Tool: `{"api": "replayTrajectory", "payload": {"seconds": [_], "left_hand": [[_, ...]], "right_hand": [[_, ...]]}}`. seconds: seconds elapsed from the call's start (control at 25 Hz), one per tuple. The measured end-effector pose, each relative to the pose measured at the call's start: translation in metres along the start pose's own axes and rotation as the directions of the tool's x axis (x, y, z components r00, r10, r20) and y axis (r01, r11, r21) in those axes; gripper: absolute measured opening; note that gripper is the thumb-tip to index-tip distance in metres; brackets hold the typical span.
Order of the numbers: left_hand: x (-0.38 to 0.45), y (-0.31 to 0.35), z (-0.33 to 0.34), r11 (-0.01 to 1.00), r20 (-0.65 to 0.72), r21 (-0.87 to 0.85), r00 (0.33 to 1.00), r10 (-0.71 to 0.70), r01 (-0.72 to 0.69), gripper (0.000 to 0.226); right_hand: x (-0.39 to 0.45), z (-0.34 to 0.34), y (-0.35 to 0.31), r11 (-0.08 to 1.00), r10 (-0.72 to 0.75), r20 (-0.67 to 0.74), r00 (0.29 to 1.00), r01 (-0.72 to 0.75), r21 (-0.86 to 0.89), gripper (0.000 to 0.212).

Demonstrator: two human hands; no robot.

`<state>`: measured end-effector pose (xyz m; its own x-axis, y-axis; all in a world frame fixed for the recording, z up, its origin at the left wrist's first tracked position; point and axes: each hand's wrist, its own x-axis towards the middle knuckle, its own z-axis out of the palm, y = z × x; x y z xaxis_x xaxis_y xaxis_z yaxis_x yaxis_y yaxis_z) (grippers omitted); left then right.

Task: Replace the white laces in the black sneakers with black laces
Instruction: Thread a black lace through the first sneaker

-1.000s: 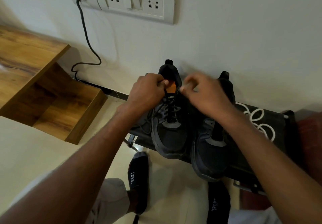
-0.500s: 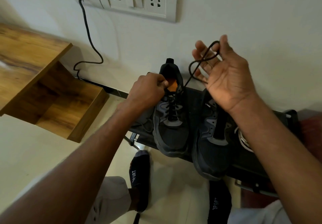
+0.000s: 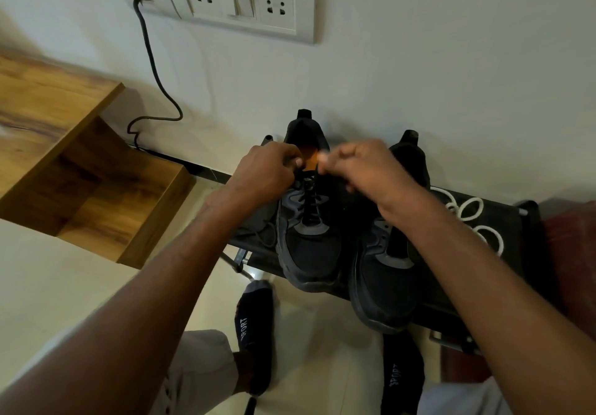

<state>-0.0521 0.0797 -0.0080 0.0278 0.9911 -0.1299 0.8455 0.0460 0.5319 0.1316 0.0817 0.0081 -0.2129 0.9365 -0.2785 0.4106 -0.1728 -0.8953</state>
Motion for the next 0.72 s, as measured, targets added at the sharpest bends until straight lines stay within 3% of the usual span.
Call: {"api": "replayTrajectory", "payload": {"seconds": [0.04, 0.08, 0.12, 0.16, 0.32, 0.4, 0.52, 0.64, 0.72], "left_hand": [[0.0, -0.001, -0.001, 1.0, 0.009, 0.005, 1.0, -0.002, 0.002, 0.026], [-0.001, -0.001, -0.002, 1.0, 0.022, 0.012, 1.0, -0.003, 0.003, 0.026], [-0.001, -0.001, -0.003, 1.0, 0.04, 0.022, 0.999, -0.004, 0.003, 0.026], [-0.001, -0.002, -0.004, 0.999, 0.061, 0.034, 0.998, -0.001, -0.001, 0.026], [-0.003, 0.0, -0.008, 0.996, 0.119, 0.078, 0.992, 0.039, -0.048, 0.034], [-0.004, 0.0, -0.009, 0.995, 0.126, 0.079, 0.99, 0.057, -0.067, 0.042], [-0.005, 0.002, -0.007, 0.991, 0.09, 0.1, 0.993, 0.081, -0.09, 0.047], [-0.005, 0.001, -0.005, 0.989, 0.064, 0.123, 0.995, 0.08, -0.087, 0.049], [-0.004, -0.001, -0.005, 0.986, 0.06, 0.143, 0.995, 0.076, -0.084, 0.05]], "right_hand": [[0.0, -0.005, -0.006, 0.933, -0.006, -0.007, 1.0, 0.008, 0.359, 0.022], [0.002, -0.011, -0.01, 0.79, -0.017, -0.015, 1.0, 0.023, 0.613, 0.024], [0.003, -0.016, -0.012, 0.677, -0.008, -0.027, 1.0, 0.025, 0.736, 0.025], [0.004, -0.018, -0.011, 0.646, 0.023, -0.035, 0.999, 0.012, 0.763, 0.026], [0.008, -0.01, 0.002, 0.878, 0.113, -0.122, 0.986, -0.042, 0.476, 0.021], [0.009, -0.006, 0.006, 0.989, 0.037, -0.146, 0.989, -0.016, 0.144, 0.023], [0.007, 0.0, 0.012, 0.928, -0.082, -0.085, 0.993, 0.045, -0.37, 0.028], [0.003, 0.003, 0.013, 0.851, -0.113, -0.086, 0.99, 0.052, -0.523, 0.009], [0.001, 0.004, 0.011, 0.825, -0.146, -0.154, 0.977, 0.034, -0.564, 0.01]]}}
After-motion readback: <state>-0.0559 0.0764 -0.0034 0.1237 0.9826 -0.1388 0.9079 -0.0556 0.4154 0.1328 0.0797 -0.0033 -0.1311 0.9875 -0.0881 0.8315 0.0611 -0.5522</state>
